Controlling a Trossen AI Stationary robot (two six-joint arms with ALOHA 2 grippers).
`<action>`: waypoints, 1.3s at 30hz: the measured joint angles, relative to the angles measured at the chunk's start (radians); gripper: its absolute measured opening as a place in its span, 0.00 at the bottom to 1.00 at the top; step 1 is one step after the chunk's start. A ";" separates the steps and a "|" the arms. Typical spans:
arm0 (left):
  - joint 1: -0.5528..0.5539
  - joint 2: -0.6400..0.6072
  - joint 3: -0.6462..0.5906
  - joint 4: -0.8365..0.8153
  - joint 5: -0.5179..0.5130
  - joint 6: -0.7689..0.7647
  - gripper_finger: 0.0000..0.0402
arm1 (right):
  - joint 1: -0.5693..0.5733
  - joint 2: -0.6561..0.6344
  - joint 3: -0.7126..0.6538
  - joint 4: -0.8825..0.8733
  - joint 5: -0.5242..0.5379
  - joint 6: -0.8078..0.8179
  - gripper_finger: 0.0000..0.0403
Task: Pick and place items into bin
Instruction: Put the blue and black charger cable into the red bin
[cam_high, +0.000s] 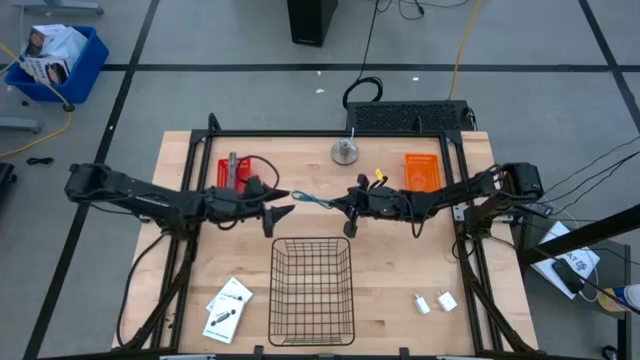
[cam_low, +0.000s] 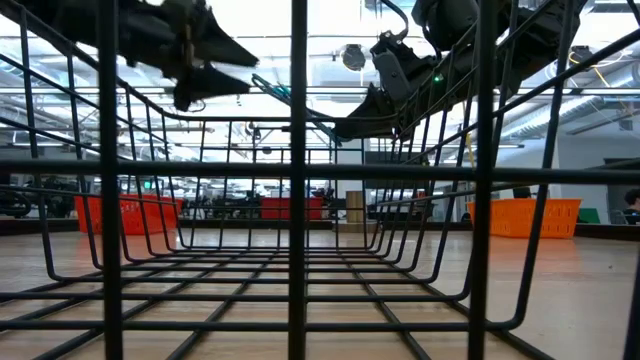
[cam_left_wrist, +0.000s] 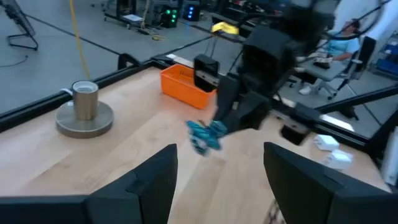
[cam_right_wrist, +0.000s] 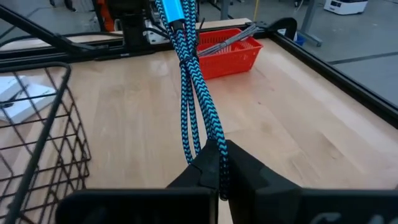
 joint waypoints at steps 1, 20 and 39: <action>0.007 0.021 0.000 0.015 0.000 0.000 0.60 | 0.003 0.000 0.000 0.003 0.000 0.000 0.01; 0.092 0.125 0.000 0.180 0.132 -0.061 0.43 | 0.013 0.000 0.000 0.037 -0.004 0.026 0.01; 0.093 0.123 0.000 0.193 0.110 0.027 0.03 | 0.026 -0.001 0.001 0.037 -0.053 0.009 0.20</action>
